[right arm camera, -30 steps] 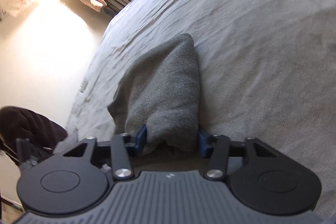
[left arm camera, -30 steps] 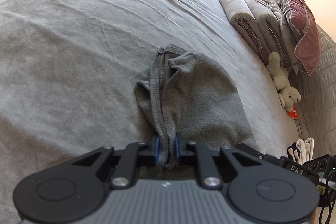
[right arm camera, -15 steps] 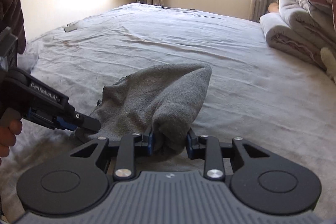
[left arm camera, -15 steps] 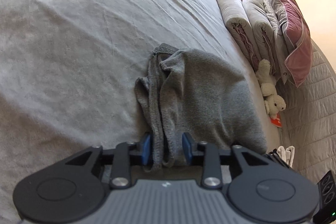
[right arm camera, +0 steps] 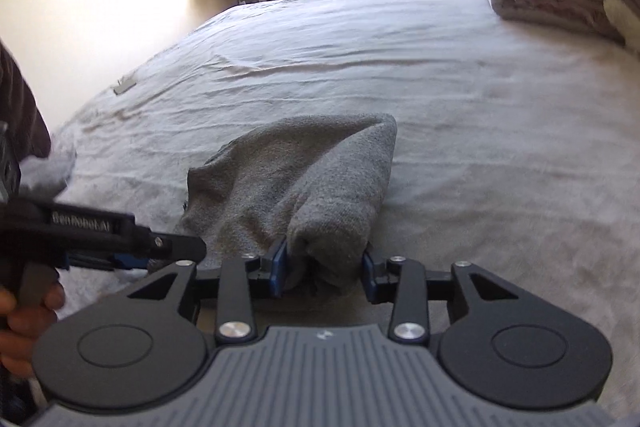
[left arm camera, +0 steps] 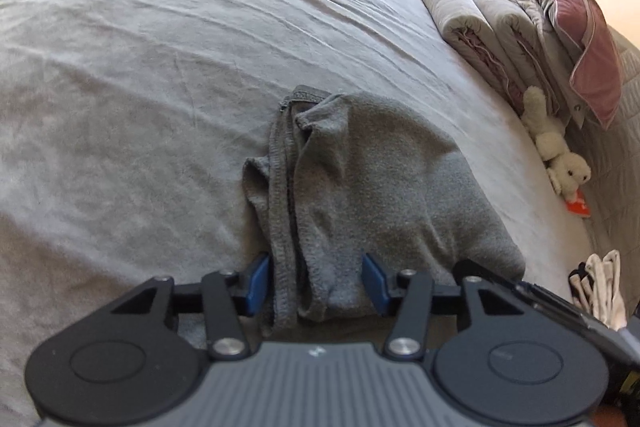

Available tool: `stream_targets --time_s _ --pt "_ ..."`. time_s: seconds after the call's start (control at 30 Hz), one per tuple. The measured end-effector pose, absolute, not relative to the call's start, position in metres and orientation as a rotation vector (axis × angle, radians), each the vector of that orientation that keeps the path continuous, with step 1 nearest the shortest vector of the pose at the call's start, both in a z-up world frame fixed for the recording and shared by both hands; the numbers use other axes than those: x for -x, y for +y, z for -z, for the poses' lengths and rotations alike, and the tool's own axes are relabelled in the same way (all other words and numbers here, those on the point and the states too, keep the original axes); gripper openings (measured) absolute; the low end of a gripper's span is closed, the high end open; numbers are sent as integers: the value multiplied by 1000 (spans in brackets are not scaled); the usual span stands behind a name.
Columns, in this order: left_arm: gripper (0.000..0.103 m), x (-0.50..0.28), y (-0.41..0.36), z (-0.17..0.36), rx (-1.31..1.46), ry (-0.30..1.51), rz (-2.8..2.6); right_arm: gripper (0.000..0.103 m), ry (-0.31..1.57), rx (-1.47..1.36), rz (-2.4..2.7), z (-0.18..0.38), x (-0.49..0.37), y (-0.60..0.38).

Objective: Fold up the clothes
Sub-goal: 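Grasp the bundle with both grippers and lift it off the bed, then carry the folded sweater with both grippers onto the clothes pile by the headboard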

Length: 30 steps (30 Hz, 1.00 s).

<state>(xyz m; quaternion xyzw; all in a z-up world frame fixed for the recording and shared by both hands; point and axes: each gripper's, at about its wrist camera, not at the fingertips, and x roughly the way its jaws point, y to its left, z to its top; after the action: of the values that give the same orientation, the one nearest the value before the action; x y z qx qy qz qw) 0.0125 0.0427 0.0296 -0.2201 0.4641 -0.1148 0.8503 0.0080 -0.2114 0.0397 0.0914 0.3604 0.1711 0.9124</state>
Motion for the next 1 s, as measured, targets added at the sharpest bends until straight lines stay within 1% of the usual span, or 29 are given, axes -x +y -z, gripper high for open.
stream_targets --time_s 0.03,0.07,0.1,0.13,0.17,0.2,0.27,0.37,0.5,0.6,0.73,0.83,1.0 --pt "51 -13 43 -28 477 975 239 44 760 -249 -355 -37 -11 -217" --pt "46 -13 43 -27 485 973 238 46 781 -315 -355 -34 -15 -223" --pt "26 -15 42 -26 480 973 243 47 806 -384 -351 -29 -19 -230" --pt "18 -16 42 -25 479 976 250 49 827 -438 -347 -24 -22 -235" --pt "16 -17 43 -24 489 978 255 50 837 -467 -342 -21 -23 -237" --pt "14 -18 43 -25 495 976 259 49 836 -468 -338 -21 -23 -236" --pt "13 -18 44 -27 508 969 268 43 826 -448 -330 -23 -21 -232" --pt "13 -16 43 -35 520 923 293 37 733 -227 -323 -42 -9 -207" --pt "12 -12 36 -48 528 858 335 34 627 -12 -312 -59 3 -182" --pt "12 -11 28 -56 547 810 359 33 559 80 -297 -71 9 -179" --pt "12 -15 8 -70 557 739 405 31 496 87 -276 -89 14 -205" --pt "12 -20 -24 -87 520 694 455 30 459 48 -264 -101 17 -237" --pt "12 -35 -104 -119 471 669 558 30 402 -92 -202 -130 14 -313"
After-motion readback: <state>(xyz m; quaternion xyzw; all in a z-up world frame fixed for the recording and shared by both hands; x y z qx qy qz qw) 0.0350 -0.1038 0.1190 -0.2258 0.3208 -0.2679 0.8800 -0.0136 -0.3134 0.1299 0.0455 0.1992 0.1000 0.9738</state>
